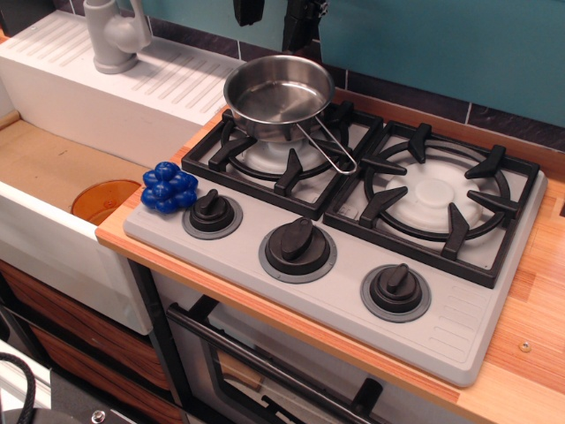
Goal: Put pan on stove and put blueberry in pan
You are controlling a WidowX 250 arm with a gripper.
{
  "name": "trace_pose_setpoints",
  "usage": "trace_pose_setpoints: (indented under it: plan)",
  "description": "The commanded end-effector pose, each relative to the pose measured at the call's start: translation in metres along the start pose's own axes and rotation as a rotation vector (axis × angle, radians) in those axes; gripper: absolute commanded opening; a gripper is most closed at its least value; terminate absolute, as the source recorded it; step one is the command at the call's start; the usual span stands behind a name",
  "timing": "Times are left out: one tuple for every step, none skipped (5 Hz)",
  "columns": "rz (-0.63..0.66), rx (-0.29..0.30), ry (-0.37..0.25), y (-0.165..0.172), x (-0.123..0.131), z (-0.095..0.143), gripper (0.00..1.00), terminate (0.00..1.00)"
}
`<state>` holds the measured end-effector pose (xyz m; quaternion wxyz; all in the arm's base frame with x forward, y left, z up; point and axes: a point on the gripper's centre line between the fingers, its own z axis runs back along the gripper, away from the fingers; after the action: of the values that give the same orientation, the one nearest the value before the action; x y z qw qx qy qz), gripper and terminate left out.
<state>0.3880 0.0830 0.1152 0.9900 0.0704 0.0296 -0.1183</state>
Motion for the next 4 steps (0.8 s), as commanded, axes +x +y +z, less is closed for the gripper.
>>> trace_pose_setpoints:
  plan:
    - [0.01,0.04,-0.088,0.006,0.004,0.035,1.0,0.0]
    - [0.01,0.04,-0.088,0.006,0.004,0.035,1.0,0.0]
    - [0.01,0.04,-0.088,0.006,0.004,0.035,1.0,0.0]
    - [0.033,0.024,-0.122,0.003,-0.018,0.038,1.0,0.0]
